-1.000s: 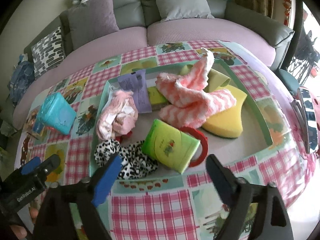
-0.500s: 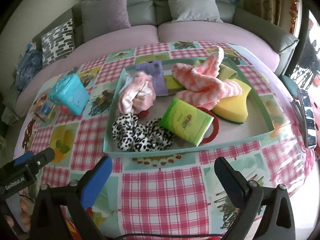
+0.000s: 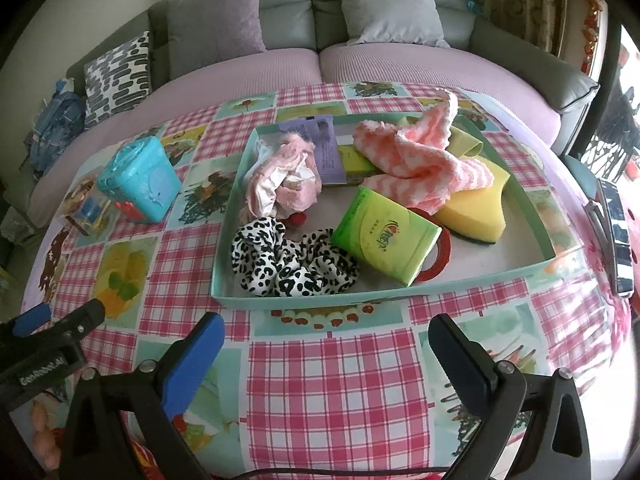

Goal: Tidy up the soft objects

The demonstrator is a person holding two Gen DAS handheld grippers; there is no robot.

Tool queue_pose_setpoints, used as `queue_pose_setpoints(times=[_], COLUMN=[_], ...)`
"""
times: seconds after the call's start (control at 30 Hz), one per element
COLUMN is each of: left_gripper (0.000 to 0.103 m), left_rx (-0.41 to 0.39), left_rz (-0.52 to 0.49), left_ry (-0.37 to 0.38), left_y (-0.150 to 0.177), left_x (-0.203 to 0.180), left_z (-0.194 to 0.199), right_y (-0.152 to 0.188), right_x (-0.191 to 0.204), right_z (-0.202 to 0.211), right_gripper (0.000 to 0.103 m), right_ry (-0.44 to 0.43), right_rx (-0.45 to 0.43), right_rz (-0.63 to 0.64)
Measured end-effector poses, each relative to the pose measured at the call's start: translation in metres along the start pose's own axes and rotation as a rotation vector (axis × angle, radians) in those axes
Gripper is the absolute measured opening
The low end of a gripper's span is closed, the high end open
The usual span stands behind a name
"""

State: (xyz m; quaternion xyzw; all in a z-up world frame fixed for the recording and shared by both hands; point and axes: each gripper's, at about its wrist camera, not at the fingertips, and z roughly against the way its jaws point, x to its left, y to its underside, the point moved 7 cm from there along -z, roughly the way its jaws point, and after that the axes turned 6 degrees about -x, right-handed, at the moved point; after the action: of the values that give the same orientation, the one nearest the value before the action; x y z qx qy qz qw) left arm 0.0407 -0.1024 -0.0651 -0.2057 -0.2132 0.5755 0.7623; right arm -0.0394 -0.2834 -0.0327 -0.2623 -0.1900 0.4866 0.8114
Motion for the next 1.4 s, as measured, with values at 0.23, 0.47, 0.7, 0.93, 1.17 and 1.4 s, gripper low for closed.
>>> queue_pose_setpoints(times=[0.23, 0.47, 0.7, 0.93, 1.17, 1.4], left_gripper=[0.098, 0.098, 0.098, 0.098, 0.098, 0.098], left_rx=[0.024, 0.012, 0.01, 0.013, 0.02, 0.017], left_rz=[-0.014, -0.017, -0.025, -0.019, -0.014, -0.01], left_ry=[-0.027, -0.034, -0.035, -0.035, -0.036, -0.04], left_y=[0.0036, 0.0037, 0.0039, 0.0044, 0.0052, 0.005], left_x=[-0.0002, -0.0004, -0.002, -0.0006, 0.0, 0.0018], left_z=[-0.0052, -0.0042, -0.0043, -0.0053, -0.0064, -0.0061], right_y=[-0.0012, -0.0002, 0.0022, 0.0033, 0.002, 0.0026], right_x=[0.0011, 0.0018, 0.001, -0.0031, -0.0025, -0.0058], right_z=[0.0014, 0.0009, -0.0008, -0.002, 0.0019, 0.0016], right_gripper=[0.103, 0.103, 0.103, 0.103, 0.103, 0.103], right_ry=[-0.004, 0.004, 0.011, 0.022, 0.04, 0.046], right_rx=[-0.015, -0.021, -0.014, -0.009, -0.03, -0.027], right_rz=[0.004, 0.011, 0.008, -0.005, 0.006, -0.006])
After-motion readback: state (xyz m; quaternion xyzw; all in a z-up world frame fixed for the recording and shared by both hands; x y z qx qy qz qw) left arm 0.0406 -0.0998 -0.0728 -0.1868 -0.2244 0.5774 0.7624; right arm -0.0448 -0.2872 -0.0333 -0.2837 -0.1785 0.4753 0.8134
